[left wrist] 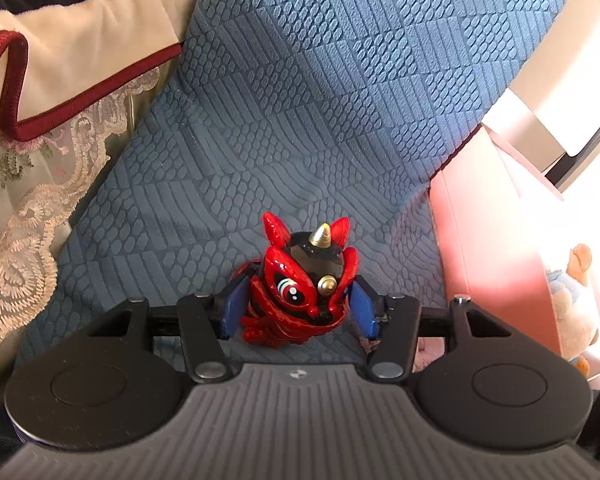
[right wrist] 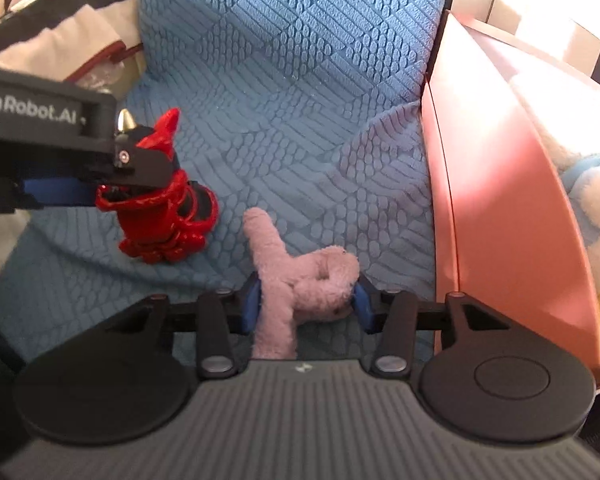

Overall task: Organize objects
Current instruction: 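Lift the pink rabbit and red lion with both tools over the pink box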

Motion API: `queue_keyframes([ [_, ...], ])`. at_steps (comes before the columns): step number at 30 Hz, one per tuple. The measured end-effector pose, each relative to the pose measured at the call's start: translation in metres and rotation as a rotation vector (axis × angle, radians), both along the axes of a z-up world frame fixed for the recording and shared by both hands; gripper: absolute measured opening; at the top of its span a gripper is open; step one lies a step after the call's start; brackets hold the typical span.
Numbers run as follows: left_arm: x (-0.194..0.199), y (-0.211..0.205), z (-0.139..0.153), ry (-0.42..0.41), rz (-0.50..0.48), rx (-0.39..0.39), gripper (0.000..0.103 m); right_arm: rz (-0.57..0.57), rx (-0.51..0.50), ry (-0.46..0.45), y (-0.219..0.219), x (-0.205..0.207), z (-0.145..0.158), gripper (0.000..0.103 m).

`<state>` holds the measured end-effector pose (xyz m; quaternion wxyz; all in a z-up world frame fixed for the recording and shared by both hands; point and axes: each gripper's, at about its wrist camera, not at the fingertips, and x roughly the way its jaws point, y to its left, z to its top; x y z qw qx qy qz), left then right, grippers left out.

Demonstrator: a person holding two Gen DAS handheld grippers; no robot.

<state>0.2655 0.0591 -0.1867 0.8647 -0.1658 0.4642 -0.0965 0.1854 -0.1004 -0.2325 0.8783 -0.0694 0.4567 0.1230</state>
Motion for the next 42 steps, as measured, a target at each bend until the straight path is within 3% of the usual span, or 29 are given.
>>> queue_keyframes([
  [11, -0.008, -0.001, 0.017, -0.043, -0.009, -0.020, 0.061, -0.022, 0.098, 0.029, -0.014, -0.012, 0.038, 0.049],
  [21, -0.019, 0.002, 0.054, -0.066, -0.013, -0.071, 0.061, -0.038, 0.179, 0.035, -0.042, -0.015, 0.085, 0.049],
  [35, -0.028, -0.029, 0.135, -0.160, -0.085, -0.077, 0.061, -0.067, 0.263, -0.032, -0.089, -0.009, 0.157, 0.049],
  [42, -0.026, -0.060, 0.161, -0.187, -0.131, -0.060, 0.061, -0.091, 0.281, -0.070, -0.119, -0.010, 0.181, 0.049],
])
